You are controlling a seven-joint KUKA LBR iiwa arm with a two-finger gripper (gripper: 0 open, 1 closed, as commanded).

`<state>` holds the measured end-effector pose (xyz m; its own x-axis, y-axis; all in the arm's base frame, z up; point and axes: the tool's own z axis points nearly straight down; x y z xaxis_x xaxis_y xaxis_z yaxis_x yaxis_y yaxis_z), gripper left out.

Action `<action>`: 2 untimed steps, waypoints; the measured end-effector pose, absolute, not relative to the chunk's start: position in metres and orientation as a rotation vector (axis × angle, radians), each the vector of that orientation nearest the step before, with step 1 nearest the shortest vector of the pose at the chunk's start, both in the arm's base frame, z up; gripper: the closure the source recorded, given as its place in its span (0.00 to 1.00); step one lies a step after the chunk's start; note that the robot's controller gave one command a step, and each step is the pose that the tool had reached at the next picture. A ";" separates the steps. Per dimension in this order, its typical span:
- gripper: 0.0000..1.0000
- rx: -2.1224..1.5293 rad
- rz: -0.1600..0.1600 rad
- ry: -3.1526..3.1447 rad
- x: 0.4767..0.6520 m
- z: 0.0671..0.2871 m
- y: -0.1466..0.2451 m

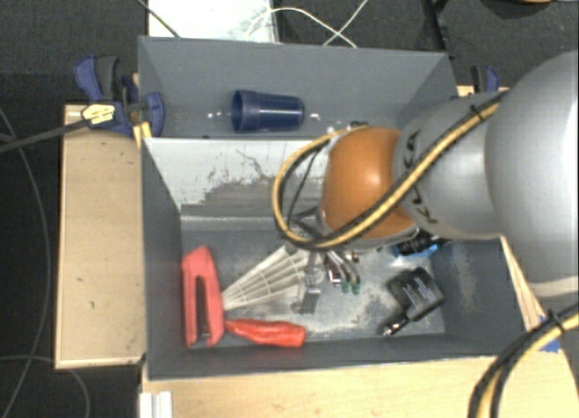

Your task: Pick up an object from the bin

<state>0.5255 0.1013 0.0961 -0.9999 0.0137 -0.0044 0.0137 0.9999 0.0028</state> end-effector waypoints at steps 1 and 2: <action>0.00 0.054 0.000 3.126 0.529 0.070 0.072; 0.00 0.057 0.004 3.127 0.537 0.070 0.079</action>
Offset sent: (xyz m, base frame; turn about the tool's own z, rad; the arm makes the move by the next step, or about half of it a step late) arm 0.0218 -0.0116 -0.0261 0.0296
